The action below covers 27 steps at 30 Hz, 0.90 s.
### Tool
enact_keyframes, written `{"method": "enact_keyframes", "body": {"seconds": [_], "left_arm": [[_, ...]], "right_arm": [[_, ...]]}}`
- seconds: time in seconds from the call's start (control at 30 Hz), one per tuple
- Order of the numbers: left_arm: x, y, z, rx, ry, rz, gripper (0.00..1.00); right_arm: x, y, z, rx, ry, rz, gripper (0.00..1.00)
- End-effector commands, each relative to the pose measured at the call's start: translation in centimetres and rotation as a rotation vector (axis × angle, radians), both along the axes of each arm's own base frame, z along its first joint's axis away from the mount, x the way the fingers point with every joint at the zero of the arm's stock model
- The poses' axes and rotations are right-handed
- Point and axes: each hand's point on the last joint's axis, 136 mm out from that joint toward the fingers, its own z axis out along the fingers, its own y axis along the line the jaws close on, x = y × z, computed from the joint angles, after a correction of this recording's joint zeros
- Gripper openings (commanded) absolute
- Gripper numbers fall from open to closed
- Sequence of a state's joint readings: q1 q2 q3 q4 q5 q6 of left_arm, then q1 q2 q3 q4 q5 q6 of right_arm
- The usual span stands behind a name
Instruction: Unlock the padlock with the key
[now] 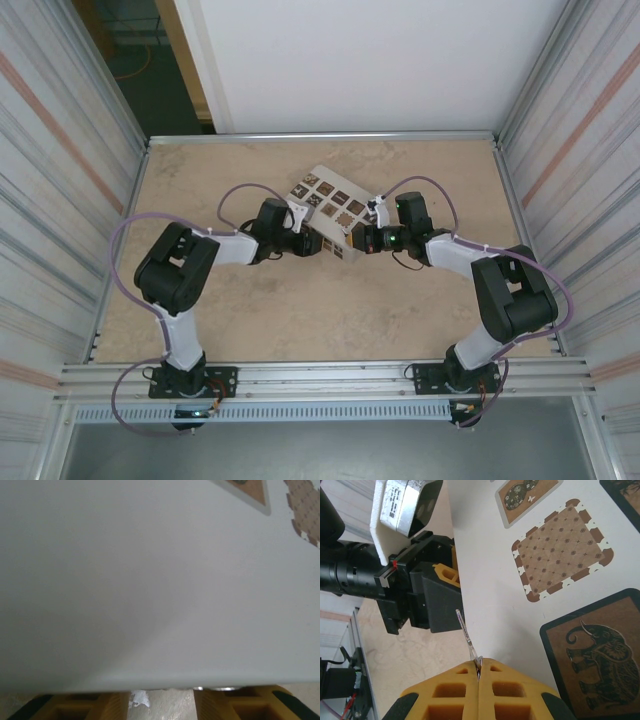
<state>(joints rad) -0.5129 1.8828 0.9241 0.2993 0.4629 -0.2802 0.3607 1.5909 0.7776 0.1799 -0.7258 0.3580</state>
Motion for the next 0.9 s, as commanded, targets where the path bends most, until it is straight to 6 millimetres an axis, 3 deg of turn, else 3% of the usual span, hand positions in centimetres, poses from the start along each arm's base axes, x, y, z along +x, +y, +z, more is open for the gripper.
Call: {"method": "enact_keyframes", "body": {"seconds": [0.0, 0.23, 0.5, 0.73, 0.87], "left_arm": [[0.7, -0.5, 0.5, 0.008, -0.031, -0.010, 0.34], [0.7, -0.8, 1.3, -0.020, -0.037, -0.008, 0.24], [-0.6, -1.3, 2.9, -0.110, 0.038, 0.000, 0.21], [-3.2, -1.5, 3.8, -0.136, 0.165, 0.007, 0.18], [-4.5, -2.0, 5.1, -0.189, 0.235, 0.007, 0.16]], "right_arm": [[-1.6, -0.5, -2.1, -0.045, 0.095, -0.017, 0.00], [-1.5, -0.4, -1.2, -0.032, 0.073, -0.012, 0.00], [-1.7, -0.9, 1.9, -0.034, -0.029, -0.025, 0.00], [-3.5, -2.0, 3.6, -0.088, -0.118, -0.014, 0.00], [-5.4, -1.9, 3.5, -0.152, -0.180, 0.013, 0.00]]}}
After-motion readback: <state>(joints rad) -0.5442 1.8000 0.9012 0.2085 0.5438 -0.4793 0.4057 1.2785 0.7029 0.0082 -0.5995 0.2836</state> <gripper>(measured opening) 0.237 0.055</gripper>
